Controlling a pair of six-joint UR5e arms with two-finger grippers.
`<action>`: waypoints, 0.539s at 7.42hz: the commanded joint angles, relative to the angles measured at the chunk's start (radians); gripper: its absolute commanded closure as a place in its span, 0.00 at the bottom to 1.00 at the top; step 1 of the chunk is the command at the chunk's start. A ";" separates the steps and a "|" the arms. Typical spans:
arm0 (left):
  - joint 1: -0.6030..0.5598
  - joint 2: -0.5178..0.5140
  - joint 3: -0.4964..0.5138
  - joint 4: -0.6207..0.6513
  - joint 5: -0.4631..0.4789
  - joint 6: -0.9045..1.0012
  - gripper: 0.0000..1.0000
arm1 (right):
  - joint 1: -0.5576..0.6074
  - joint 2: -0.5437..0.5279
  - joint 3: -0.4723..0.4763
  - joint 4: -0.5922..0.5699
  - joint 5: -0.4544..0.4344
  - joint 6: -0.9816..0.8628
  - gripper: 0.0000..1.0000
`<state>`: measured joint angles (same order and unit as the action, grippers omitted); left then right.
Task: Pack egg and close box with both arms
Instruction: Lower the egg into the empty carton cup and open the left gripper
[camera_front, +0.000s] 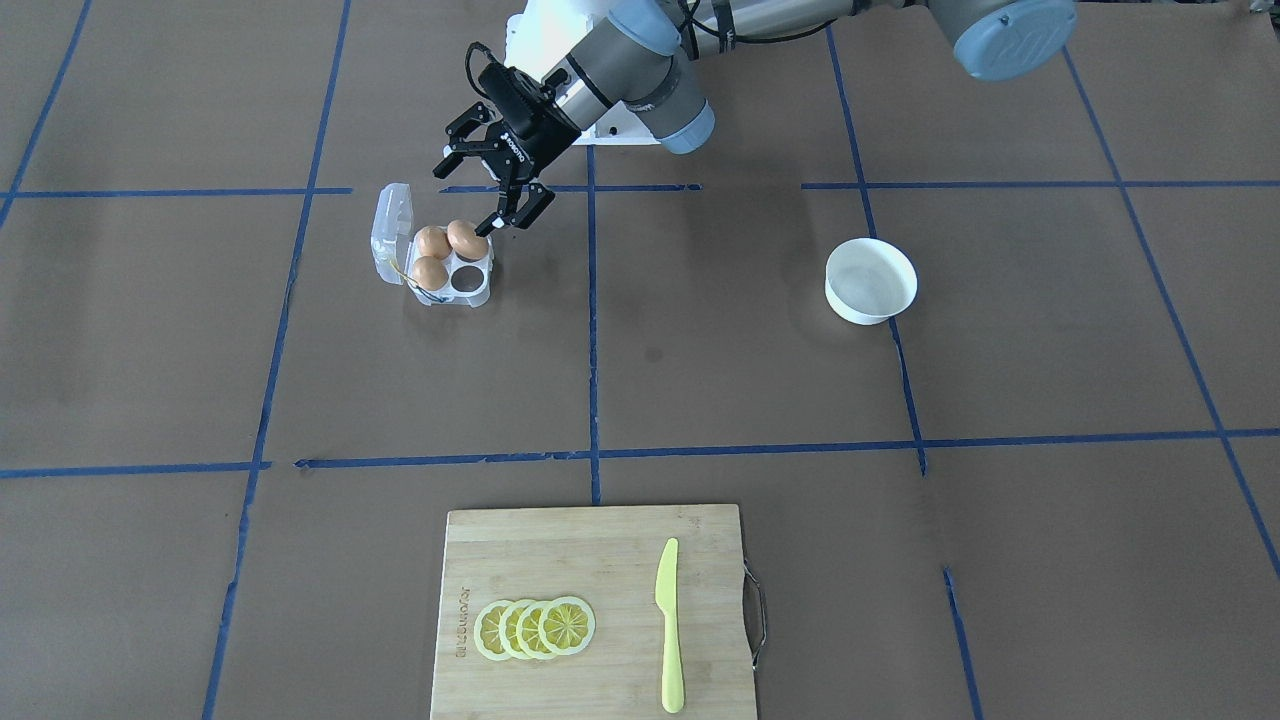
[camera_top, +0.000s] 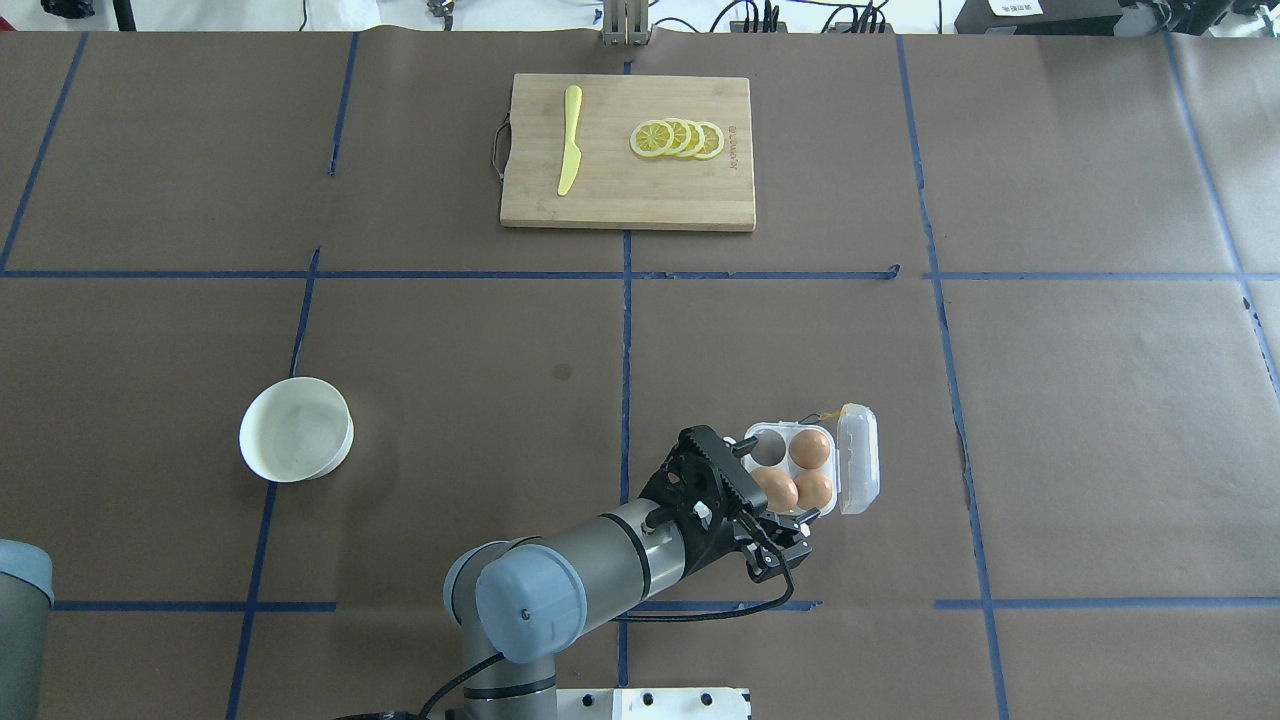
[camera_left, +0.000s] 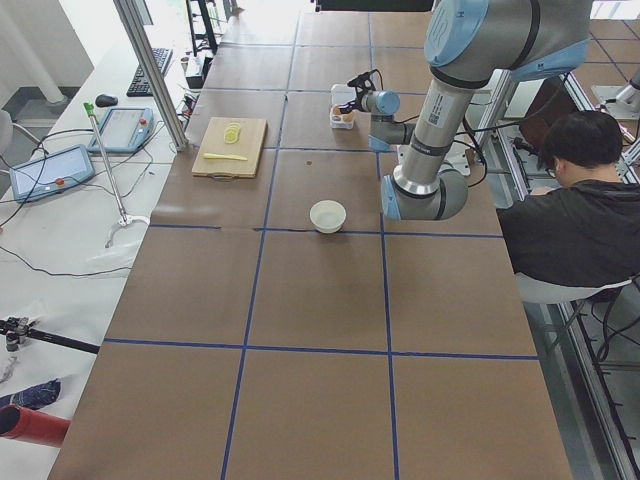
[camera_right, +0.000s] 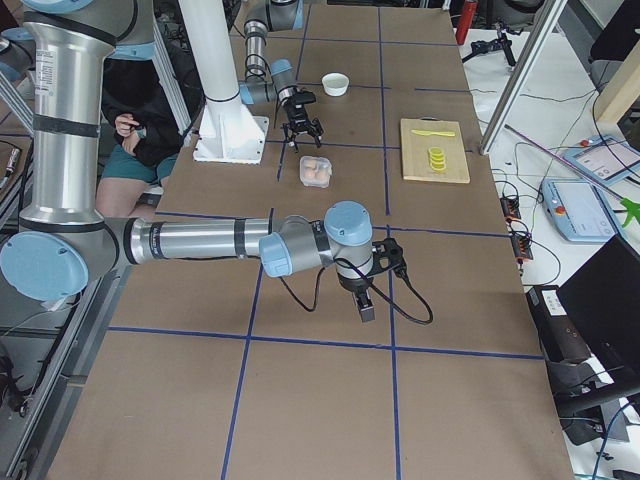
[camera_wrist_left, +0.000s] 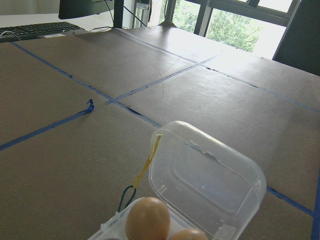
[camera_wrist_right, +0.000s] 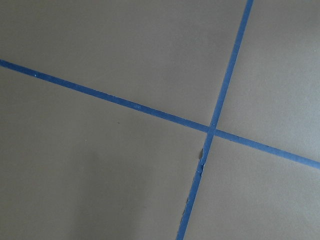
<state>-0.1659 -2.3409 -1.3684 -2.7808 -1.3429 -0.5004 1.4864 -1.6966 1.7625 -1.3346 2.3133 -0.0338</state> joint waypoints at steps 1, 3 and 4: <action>-0.084 0.008 -0.062 0.108 -0.126 -0.004 0.00 | 0.000 0.000 0.000 0.000 0.000 0.000 0.00; -0.208 0.059 -0.224 0.392 -0.295 -0.042 0.00 | 0.000 -0.001 -0.001 0.000 0.002 0.000 0.00; -0.268 0.092 -0.306 0.556 -0.332 -0.047 0.00 | 0.000 -0.002 -0.001 0.000 0.002 0.000 0.00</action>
<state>-0.3597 -2.2877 -1.5727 -2.4165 -1.6089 -0.5342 1.4864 -1.6975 1.7616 -1.3346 2.3142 -0.0337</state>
